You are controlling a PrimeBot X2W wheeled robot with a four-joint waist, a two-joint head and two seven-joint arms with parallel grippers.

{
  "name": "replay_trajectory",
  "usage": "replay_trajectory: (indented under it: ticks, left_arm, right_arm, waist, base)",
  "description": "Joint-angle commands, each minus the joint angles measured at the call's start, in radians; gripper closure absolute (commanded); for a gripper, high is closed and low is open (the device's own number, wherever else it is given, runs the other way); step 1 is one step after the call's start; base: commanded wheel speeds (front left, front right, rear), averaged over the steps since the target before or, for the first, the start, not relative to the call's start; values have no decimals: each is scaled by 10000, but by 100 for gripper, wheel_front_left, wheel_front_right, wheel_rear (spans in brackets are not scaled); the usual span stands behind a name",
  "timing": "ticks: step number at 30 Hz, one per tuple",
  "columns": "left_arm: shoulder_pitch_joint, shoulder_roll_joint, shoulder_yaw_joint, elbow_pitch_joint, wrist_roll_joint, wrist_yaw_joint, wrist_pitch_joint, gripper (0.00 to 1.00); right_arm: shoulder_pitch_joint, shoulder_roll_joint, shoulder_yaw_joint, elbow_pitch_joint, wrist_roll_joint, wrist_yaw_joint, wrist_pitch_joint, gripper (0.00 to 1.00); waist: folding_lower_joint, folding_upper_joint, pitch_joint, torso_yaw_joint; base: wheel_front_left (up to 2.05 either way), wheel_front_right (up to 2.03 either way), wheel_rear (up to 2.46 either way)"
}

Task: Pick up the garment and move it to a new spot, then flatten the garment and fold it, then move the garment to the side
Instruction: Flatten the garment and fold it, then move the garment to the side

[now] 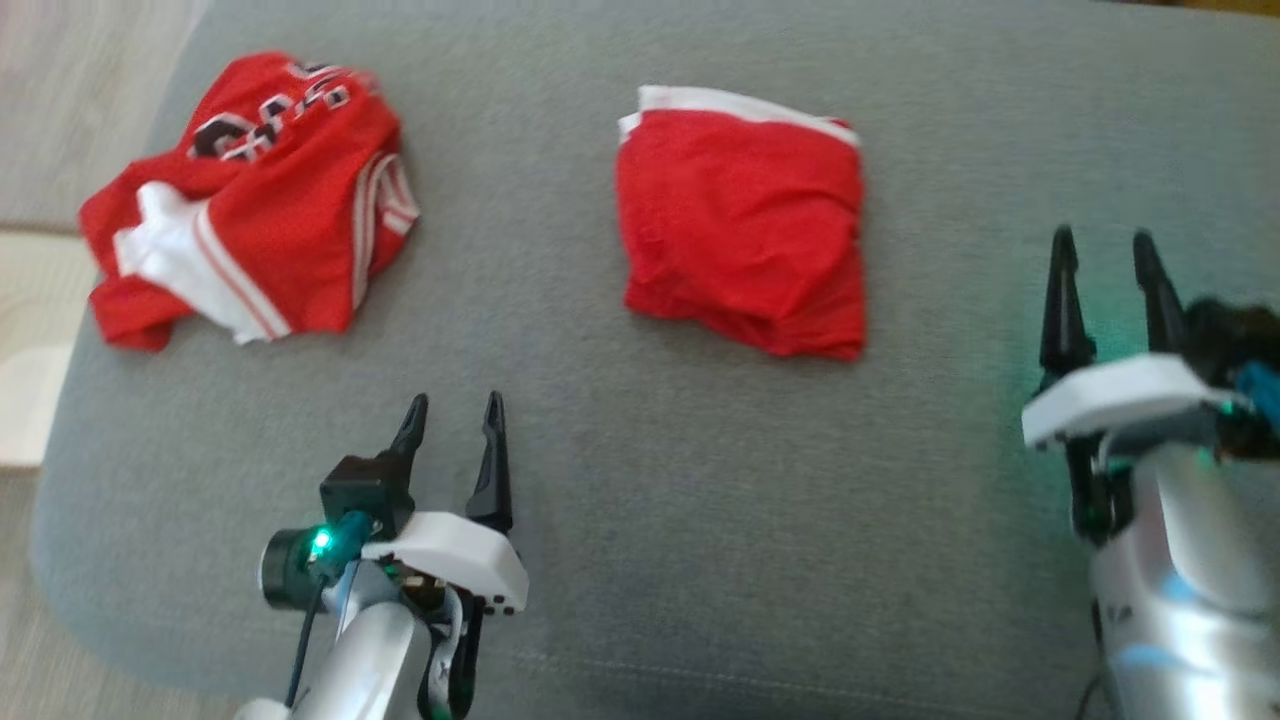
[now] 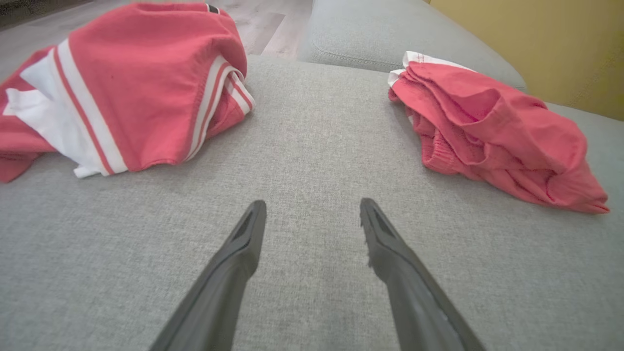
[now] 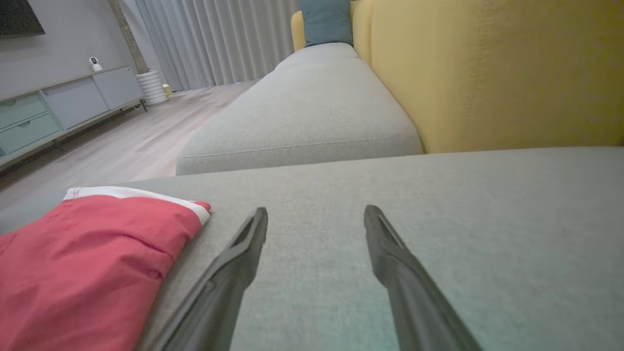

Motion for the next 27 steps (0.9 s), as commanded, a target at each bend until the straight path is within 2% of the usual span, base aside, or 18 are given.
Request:
replay_trajectory:
  ticks: [1,6,14,27]
  left_arm:
    - [-55,145,420,-233,169,92,-53,0]
    - [239,145,744,-73,385,111,-53,0]
    - [667,144,1094,103,747,159,-53,0]
    - [935,144,1476,12,1062,84,-53,0]
  right_arm:
    - [69,158,188,-446,13,-9,-106,0]
    - [1038,190,436,-1023,242,-9,-106,0]
    - [2201,194,1109,-1165,1224,-9,-106,0]
    - [2635,196,1603,-1169,1710,-9,-107,0]
  waist:
    - [0,0,-329,-348]
    - [0,0,-699,-688]
    - [0,0,-1263,-885]
    - [0,0,-1506,-968]
  base:
    - [0,0,0]
    - [0,0,0]
    - [0,0,0]
    - [0,0,0]
